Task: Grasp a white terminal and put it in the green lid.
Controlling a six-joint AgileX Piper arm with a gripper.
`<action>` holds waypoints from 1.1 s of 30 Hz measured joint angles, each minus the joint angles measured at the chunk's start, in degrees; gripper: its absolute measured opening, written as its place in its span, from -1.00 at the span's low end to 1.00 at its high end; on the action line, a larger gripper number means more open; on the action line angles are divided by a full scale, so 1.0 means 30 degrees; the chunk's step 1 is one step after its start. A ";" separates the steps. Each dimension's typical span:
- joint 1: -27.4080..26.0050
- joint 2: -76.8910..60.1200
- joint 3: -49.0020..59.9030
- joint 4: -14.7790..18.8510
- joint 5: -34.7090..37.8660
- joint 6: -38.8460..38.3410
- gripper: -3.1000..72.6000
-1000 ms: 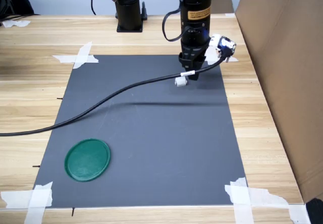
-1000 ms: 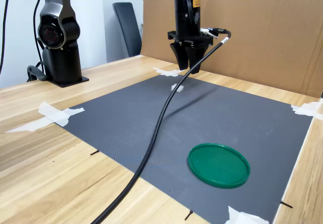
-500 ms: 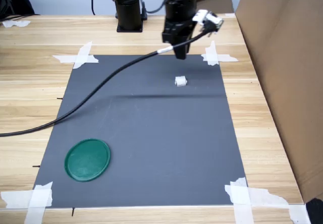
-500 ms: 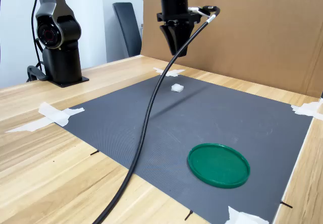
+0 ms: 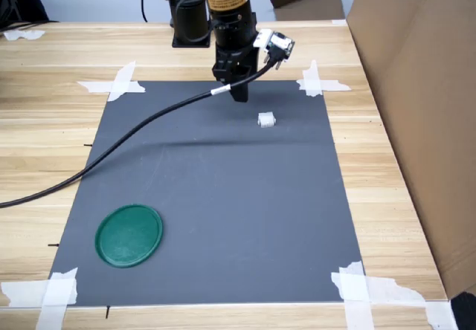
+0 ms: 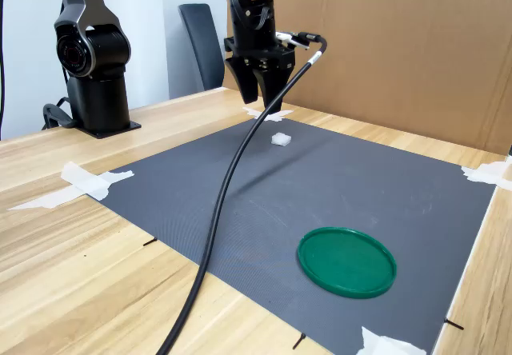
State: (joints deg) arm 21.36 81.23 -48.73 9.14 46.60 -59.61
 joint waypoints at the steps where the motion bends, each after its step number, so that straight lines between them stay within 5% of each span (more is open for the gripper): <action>1: 0.0000 0.0035 0.0433 -0.0017 -0.0278 -0.0050 0.74; 10: 0.0090 0.0035 0.0888 -0.0405 -0.1296 0.1157 0.74; 19: 0.3042 0.2456 -0.1950 -0.3483 0.0286 0.6135 0.74; 33: 0.3060 0.3490 -0.2113 -0.3455 -0.0802 0.1750 0.74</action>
State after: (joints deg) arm 30.54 91.70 -55.07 -1.23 44.20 -54.36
